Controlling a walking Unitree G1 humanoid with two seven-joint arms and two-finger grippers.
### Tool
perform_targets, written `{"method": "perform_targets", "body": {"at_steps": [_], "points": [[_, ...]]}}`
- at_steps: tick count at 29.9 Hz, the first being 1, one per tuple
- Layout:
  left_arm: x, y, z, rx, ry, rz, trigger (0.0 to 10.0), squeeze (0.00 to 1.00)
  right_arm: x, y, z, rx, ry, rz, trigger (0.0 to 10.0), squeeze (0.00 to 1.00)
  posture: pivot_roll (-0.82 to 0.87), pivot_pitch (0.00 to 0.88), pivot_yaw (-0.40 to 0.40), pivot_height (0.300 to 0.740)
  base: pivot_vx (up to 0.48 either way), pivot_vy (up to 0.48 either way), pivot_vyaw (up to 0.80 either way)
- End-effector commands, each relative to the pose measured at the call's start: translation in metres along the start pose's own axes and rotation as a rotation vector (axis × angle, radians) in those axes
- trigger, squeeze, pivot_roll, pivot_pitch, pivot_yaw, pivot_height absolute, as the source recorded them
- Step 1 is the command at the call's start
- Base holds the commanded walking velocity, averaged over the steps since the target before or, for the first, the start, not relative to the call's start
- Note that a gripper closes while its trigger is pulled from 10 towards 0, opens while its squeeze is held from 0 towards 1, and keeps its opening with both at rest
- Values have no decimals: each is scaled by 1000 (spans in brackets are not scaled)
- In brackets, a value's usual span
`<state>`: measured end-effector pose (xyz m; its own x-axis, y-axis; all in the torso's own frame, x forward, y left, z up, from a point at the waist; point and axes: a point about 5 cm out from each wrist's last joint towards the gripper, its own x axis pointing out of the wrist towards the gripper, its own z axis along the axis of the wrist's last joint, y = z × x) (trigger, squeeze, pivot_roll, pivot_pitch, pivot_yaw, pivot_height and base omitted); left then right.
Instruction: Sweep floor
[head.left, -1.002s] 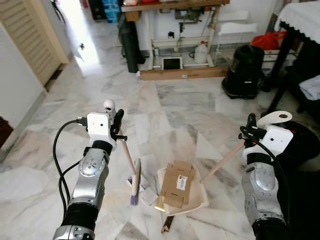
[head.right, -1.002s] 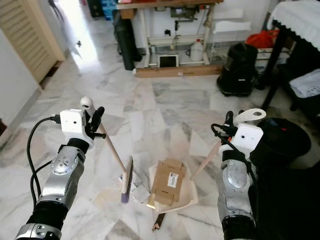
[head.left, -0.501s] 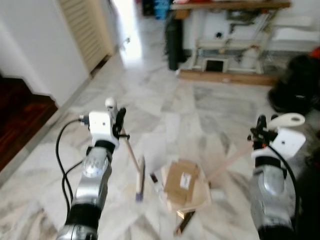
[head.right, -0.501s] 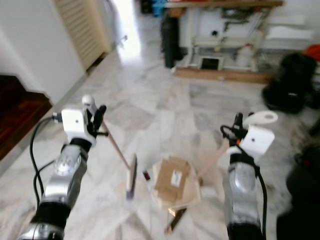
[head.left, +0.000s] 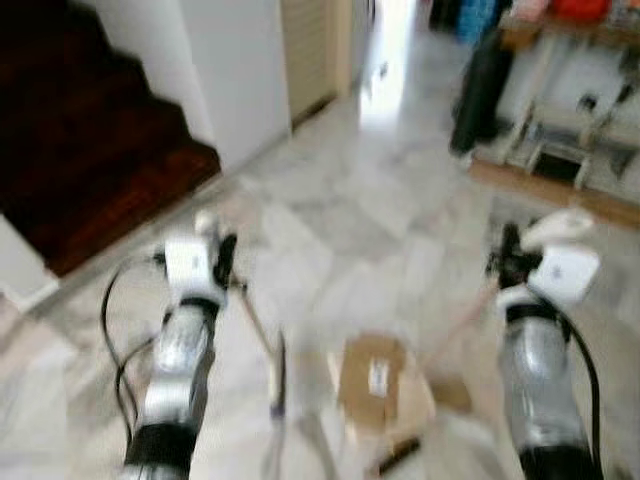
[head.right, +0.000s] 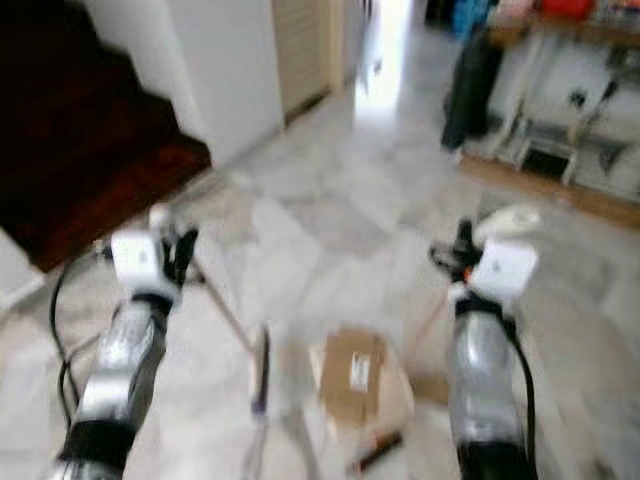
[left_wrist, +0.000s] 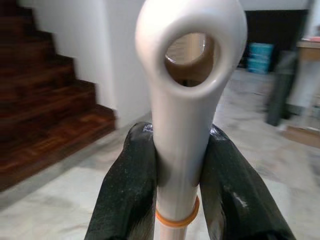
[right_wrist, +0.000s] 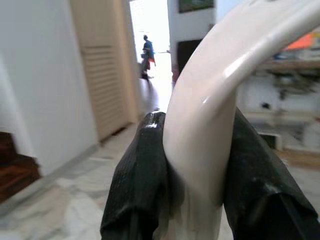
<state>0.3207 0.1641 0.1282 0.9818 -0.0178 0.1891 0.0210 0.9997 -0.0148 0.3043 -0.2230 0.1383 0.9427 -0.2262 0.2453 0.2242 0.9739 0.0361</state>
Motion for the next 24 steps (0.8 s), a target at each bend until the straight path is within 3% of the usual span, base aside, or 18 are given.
{"method": "perform_targets", "body": {"at_steps": [1, 2, 17, 21, 24], "points": [[5, -5, 16, 2, -80, -10, 10000, 0, 4, 1, 12, 69, -51, -17, 10000, 0, -125, 0, 31, 740, 0, 0, 0], [4, -5, 16, 3, -80, -15, 10000, 0, 4, 3, 10, 106, -39, -27, 10000, 0, -125, 0, 37, 740, 0, 0, 0], [5, -4, 18, 2, -68, -22, 10000, 0, -2, 2, 2, 184, 11, -72, 10000, 0, -114, 0, 57, 740, 0, 0, 0], [7, -3, 19, 4, -72, -20, 10000, 0, -1, 1, -3, 283, 47, -112, 10000, 0, -106, 0, 56, 740, 0, 0, 0], [7, -3, 20, 6, -74, -19, 10000, 0, -1, 2, -3, 297, 51, -118, 10000, 0, -103, 0, 55, 740, 0, 0, 0]]}}
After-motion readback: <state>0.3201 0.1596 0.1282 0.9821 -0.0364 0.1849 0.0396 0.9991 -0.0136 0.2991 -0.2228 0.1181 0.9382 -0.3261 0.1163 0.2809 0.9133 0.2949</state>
